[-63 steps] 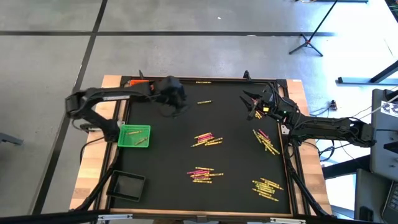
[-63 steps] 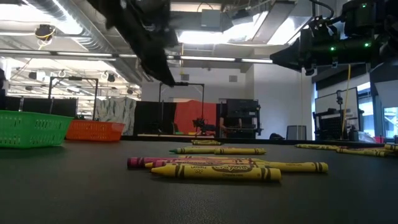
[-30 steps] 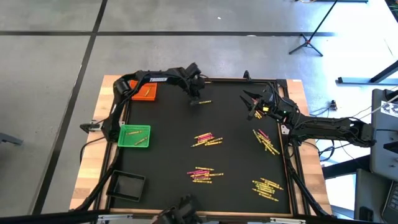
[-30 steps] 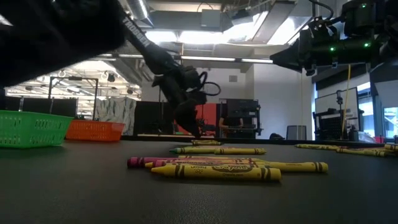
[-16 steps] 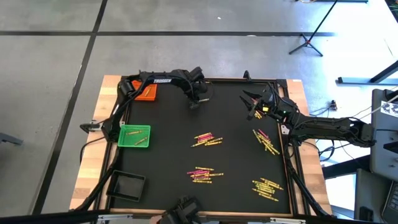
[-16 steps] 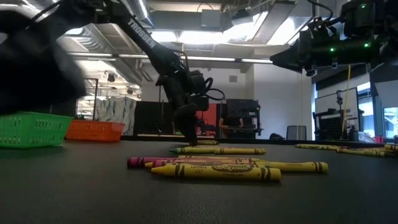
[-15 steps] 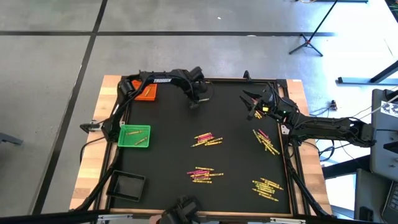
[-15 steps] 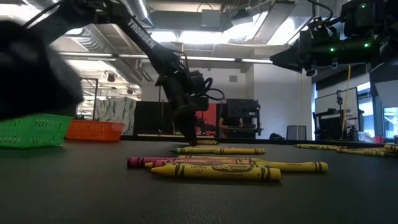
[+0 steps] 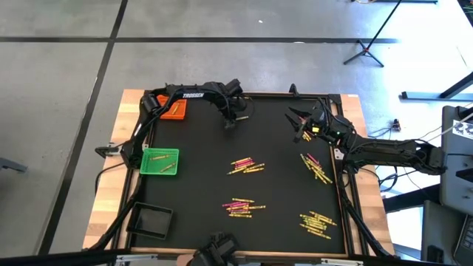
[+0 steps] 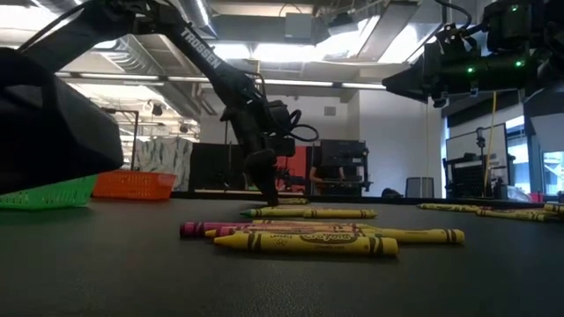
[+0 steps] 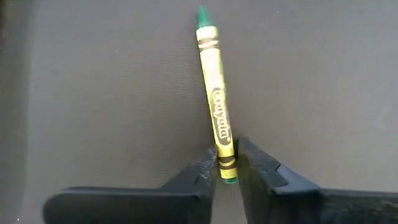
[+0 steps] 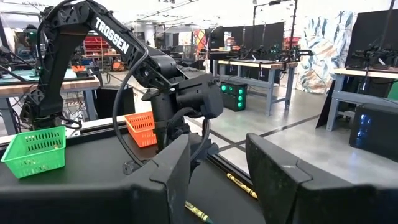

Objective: Sort crayons
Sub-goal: Put the green crayon into the orange bin

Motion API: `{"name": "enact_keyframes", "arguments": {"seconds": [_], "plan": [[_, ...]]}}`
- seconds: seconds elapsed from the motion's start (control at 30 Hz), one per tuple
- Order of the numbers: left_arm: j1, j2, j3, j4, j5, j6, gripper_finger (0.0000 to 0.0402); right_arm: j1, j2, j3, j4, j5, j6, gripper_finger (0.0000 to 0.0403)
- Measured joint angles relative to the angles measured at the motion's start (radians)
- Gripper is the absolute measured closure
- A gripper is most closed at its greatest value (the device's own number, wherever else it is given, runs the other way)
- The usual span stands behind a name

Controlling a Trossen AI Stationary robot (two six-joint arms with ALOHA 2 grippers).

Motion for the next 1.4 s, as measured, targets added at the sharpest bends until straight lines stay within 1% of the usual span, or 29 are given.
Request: {"name": "enact_keyframes", "arguments": {"seconds": [0.17,0.33,0.43,0.5,0.6,0.73,0.83,1.07,1.23,1.4], "plan": [[0.001,0.000,0.000,-0.009,0.004,0.000,0.0391,0.000,0.000,0.000,0.000,0.000,0.000,0.0249],[-0.012,-0.007,0.003,-0.019,-0.010,-0.004,0.0397,0.000,0.000,0.000,0.000,0.000,0.000,0.0249],[-0.032,-0.014,0.022,-0.051,-0.064,-0.010,0.0396,0.000,0.000,0.000,0.000,0.000,0.000,0.0249],[-0.048,-0.029,0.034,-0.112,-0.107,-0.009,0.0396,0.000,0.000,0.000,0.000,0.000,0.000,0.0249],[-0.074,-0.060,0.052,-0.188,-0.123,-0.008,0.0395,0.000,0.000,0.000,-0.001,0.000,0.000,0.0249],[-0.122,-0.144,0.081,-0.273,-0.191,-0.032,0.0395,0.000,0.000,0.000,0.003,-0.001,0.000,0.0249],[-0.156,-0.202,0.079,-0.344,-0.217,-0.060,0.0395,0.000,0.000,0.000,0.002,-0.002,0.000,0.0249],[-0.241,-0.371,0.076,-0.486,-0.219,-0.170,0.0395,0.000,0.000,0.000,0.000,-0.003,0.000,0.0249],[-0.306,-0.503,0.023,-0.542,-0.218,-0.264,0.0395,0.000,0.000,0.000,-0.001,-0.003,0.000,0.0249],[-0.397,-0.649,-0.093,-0.561,-0.216,-0.388,0.0395,0.000,0.000,0.000,0.001,-0.003,0.000,0.0249]]}}
